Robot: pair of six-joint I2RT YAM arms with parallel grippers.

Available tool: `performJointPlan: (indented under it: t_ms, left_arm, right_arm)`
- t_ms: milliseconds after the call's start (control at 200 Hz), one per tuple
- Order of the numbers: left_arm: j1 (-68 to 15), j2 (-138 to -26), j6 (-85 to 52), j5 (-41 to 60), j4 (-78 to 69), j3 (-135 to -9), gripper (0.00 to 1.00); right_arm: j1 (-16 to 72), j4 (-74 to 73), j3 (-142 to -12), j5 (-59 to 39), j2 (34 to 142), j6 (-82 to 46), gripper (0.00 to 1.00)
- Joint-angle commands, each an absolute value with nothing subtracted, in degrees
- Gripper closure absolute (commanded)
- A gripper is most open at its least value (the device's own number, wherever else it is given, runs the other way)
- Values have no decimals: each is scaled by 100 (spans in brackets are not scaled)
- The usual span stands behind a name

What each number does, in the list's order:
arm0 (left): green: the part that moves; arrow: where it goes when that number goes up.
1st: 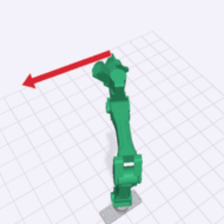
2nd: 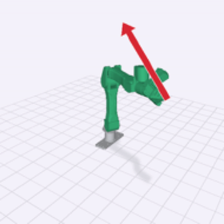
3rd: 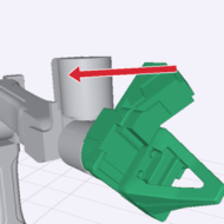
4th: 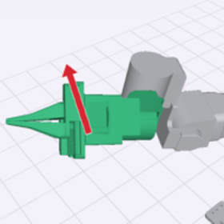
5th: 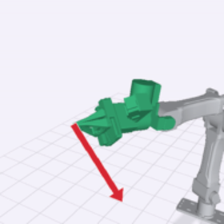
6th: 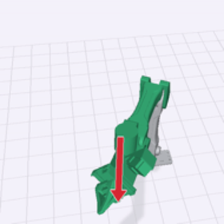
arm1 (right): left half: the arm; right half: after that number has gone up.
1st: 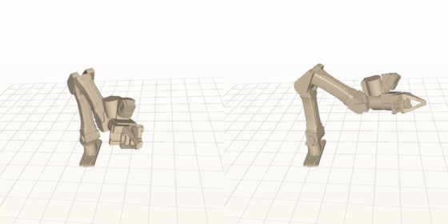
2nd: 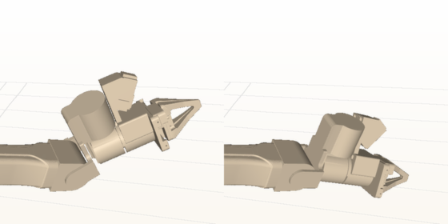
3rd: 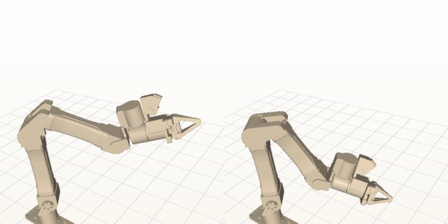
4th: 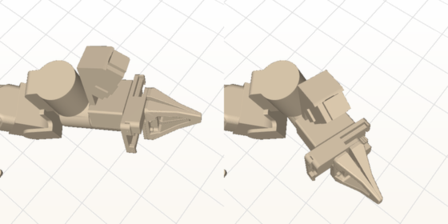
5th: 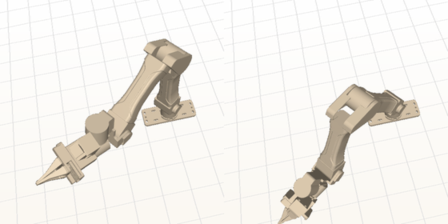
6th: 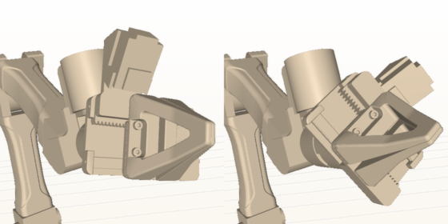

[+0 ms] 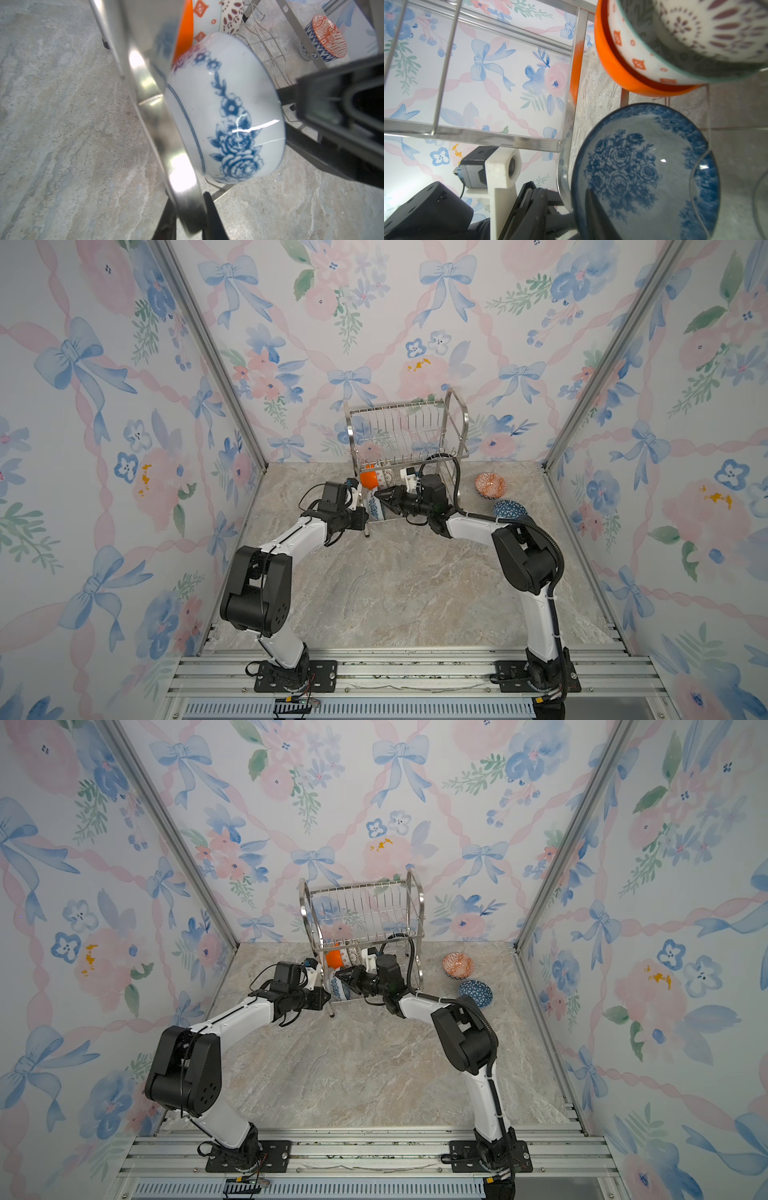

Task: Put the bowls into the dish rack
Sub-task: 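Lower the floral bowl into the rack slot while the left steadies the rack, then open the right gripper off the floral bowl and withdraw both grippers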

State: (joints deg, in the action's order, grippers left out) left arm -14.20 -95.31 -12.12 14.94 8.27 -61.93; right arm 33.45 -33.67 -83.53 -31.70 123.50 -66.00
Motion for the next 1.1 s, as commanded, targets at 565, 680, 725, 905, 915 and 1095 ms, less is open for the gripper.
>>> performJointPlan:
  t_ms: [565, 680, 725, 905, 915, 1095]
  left_arm:
    - [-1118, -9439, -1163, 1715, 1466, -6068, 100]
    - [-1036, -9454, -1147, 1735, 1472, -6094, 100]
    - [-1021, -9464, -1145, 1758, 1468, -6102, 100]
    - [-1024, -9486, -1117, 1743, 1471, -6117, 100]
    - [-1027, -9484, -1119, 1741, 1471, -6117, 100]
    - [-1009, -9445, -1186, 1640, 1520, -6112, 94]
  right_arm:
    - [3269, -3208, -6730, -2622, 10473, -6180, 62]
    - [3322, -2884, -6426, -2491, 10135, -5971, 60]
    - [3339, -2749, -6326, -2477, 10000, -5881, 60]
    - [3373, -1837, -6009, -2249, 9513, -5319, 57]
    - [3381, -1800, -5996, -2232, 9379, -5298, 57]
    - [3495, -1068, -5717, -1814, 8835, -4947, 53]
